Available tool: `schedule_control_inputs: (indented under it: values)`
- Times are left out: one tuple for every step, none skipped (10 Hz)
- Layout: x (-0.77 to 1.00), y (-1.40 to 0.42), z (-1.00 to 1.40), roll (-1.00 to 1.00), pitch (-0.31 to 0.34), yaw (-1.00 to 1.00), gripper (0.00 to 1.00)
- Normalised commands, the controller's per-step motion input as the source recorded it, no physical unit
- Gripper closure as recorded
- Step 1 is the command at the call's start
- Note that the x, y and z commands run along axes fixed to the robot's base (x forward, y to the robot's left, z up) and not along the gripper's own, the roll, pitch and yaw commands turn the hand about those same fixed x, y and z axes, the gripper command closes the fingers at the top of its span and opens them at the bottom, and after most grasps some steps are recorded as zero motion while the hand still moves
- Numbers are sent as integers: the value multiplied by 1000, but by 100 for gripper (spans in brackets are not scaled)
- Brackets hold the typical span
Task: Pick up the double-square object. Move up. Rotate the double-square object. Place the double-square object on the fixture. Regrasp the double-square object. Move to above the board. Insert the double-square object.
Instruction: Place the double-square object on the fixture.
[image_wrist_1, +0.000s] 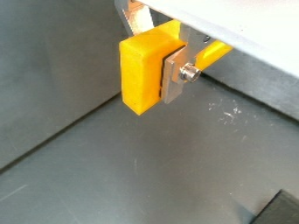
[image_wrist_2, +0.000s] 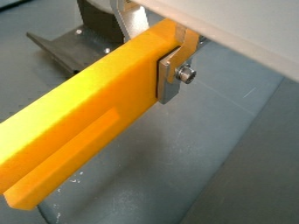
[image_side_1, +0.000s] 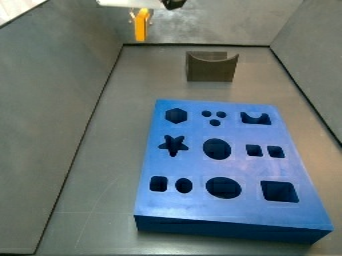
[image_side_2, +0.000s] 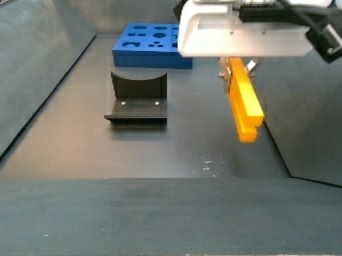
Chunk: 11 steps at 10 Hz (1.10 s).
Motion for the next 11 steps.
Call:
schedule_control_inputs:
  values:
    - [-28,11,1000,70,35,-20,100]
    - [-31,9,1000,73,40,-17,100]
    - [-33,9,1000,83,42,-8,100]
    - [-34,8,1000,90,46,-4,100]
    - [-31,5,937,94,49,1,100]
    - [-25,6,799,97,54,9,100]
    - [-20,6,693,99,57,14,100]
    - [-16,5,621,102,60,17,100]
    - [-12,7,481,112,68,19,100]
    - [-8,5,376,114,74,23,100]
    - [-3,5,239,116,81,28,100]
